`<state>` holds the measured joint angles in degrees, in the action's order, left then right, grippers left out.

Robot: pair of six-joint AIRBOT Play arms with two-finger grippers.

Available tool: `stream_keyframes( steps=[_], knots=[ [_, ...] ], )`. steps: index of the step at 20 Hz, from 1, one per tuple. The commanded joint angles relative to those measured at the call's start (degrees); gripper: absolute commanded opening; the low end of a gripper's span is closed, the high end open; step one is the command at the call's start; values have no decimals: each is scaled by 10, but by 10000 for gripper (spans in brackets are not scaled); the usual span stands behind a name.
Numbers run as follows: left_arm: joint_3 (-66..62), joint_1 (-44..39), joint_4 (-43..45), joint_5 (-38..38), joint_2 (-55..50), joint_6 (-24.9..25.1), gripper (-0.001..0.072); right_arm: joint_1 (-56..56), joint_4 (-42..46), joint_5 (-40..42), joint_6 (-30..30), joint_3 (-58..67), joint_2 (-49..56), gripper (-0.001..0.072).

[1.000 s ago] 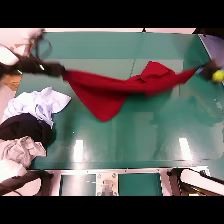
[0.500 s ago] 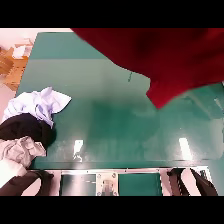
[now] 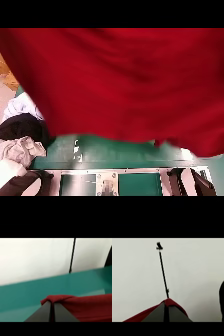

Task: Fold the shirts.

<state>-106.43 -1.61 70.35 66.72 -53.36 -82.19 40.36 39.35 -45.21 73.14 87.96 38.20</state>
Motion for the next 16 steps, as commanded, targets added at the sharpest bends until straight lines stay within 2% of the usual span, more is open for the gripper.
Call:
stream_keyframes(
  steps=[1, 5, 8, 11, 14, 16],
  knots=[
    [100, 0, -49, 2, -69, 5, 22, -38, -32, 4, -34, -153, 26, 15],
    [201, 0, -140, -64, -232, 82, 22, -144, -31, 79, -79, -287, 175, 15],
    [207, 0, -183, -112, -389, 108, 22, -185, -34, 146, -78, -284, 341, 16],
    [206, 0, -239, -167, -484, 125, 22, -188, -67, 135, -76, -230, 481, 15],
    [205, 3, -261, -213, -508, 133, 22, -187, -84, 87, -76, -148, 564, 15],
    [182, 18, -271, -197, -508, 132, 21, -187, -83, 54, -71, -91, 588, 15]
  ],
)
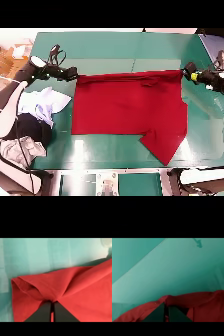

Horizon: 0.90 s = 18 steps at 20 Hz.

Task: Fold the shirts.

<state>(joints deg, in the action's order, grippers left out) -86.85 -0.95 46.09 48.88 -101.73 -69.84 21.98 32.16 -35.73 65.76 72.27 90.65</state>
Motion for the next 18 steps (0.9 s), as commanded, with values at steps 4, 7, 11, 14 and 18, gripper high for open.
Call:
stream_keyframes(
  steps=[4, 7, 11, 14, 18],
  knots=[
    [-76, 67, -62, 99, -24, -4, 22, 29, -10, -140, 2, 120, 64, 14],
    [-81, 82, -40, 193, -26, -1, 22, 73, 25, -268, 21, 124, 64, 14],
    [-80, 72, 18, 255, -34, -2, 22, 89, 171, -363, 43, 103, 64, 14],
    [-70, 64, 50, 288, -45, -3, 22, 87, 196, -354, 43, 57, 64, 15],
    [-41, 49, 94, 285, -46, -8, 22, 87, 220, -340, 43, 22, 64, 15]
  ],
)
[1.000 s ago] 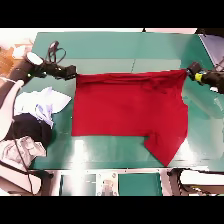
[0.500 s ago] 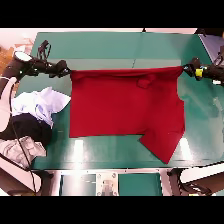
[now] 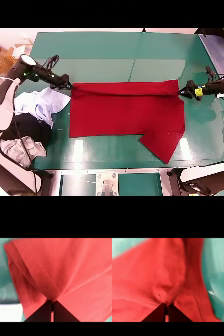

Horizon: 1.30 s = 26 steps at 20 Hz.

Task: Fold the shirts.

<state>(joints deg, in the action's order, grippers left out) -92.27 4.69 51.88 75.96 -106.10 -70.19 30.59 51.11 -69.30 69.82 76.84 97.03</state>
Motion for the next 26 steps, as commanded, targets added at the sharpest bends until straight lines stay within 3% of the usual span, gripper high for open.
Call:
stream_keyframes(
  steps=[1, 19, 25, 26],
  knots=[
    [15, -7, 37, 13, -2, -5, 22, 1, 30, 0, 2, -27, 1, 15],
    [-12, 7, 53, 96, -2, -14, 22, 2, 37, 9, 3, -29, 1, 15],
    [-9, 6, 63, 93, -2, -20, 23, 2, 40, 8, 3, -29, 1, 16],
    [-9, 6, 63, 93, -2, -25, 38, 2, 40, 6, 3, -29, 1, 63]
  ],
)
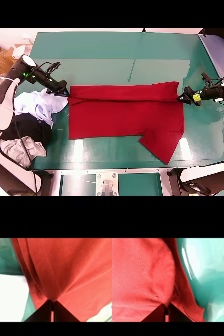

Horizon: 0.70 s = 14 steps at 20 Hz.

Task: Fold the shirts.

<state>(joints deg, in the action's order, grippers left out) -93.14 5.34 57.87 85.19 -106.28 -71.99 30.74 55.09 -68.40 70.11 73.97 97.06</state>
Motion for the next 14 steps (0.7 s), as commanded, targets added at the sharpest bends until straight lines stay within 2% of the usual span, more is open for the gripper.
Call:
stream_keyframes(
  steps=[1, 2, 3, 8, 11, 14],
  knots=[
    [0, 0, 3, 5, 0, -17, 238, 0, 1, -12, 2, 1, 0, 242],
    [0, 0, 3, 18, 1, -31, 580, 3, 2, -30, 10, 6, 0, 296],
    [0, 2, 3, 36, 3, -44, 630, 6, 10, -49, 21, 14, -2, 294],
    [21, 2, 39, 135, 21, -105, 630, 45, 55, -79, 47, -27, -90, 291],
    [166, 2, 43, 72, 123, -100, 610, 99, 104, -77, 41, -122, -182, 293],
    [364, 2, 46, -23, 267, -103, 610, 178, 108, -51, 24, -226, -275, 293]
  ],
)
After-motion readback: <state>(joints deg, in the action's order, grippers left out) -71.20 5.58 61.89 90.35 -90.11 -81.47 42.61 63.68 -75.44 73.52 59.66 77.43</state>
